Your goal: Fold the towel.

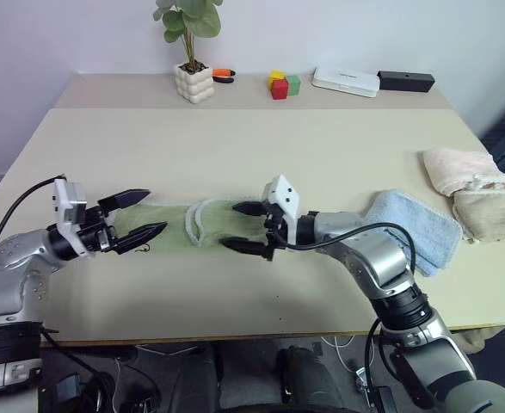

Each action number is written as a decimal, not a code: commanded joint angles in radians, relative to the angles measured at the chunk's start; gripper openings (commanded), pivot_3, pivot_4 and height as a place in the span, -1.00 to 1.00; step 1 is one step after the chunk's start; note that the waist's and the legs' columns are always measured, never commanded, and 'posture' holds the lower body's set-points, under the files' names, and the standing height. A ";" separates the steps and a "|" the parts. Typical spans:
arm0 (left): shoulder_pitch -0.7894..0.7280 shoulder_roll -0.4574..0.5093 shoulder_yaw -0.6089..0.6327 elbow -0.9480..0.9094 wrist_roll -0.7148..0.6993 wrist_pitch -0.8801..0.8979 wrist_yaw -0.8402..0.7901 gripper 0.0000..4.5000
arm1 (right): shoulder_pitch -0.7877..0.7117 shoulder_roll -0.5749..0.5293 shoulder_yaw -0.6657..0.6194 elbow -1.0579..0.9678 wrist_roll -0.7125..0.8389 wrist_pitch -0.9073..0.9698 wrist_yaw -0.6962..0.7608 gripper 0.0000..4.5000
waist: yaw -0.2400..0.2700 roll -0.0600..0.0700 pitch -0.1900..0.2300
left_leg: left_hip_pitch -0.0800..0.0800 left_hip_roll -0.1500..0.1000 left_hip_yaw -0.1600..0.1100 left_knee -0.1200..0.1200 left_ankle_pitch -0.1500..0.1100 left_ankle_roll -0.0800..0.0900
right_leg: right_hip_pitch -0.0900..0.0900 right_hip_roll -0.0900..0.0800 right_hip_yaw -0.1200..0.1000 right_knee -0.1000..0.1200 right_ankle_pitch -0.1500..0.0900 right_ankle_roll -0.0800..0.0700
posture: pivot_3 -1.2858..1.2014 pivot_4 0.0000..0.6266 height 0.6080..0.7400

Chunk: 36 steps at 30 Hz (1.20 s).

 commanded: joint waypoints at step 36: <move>-0.020 -0.095 -0.058 -0.116 -0.018 0.067 0.098 1.00 | 0.105 0.216 0.094 0.360 -0.343 -0.552 -0.206 -0.76 | -0.005 0.000 0.000 | 0.002 0.000 0.000 0.000 0.000 0.000 | 0.001 0.001 0.000 0.001 0.001 0.001 | 0.03 -0.52 0.92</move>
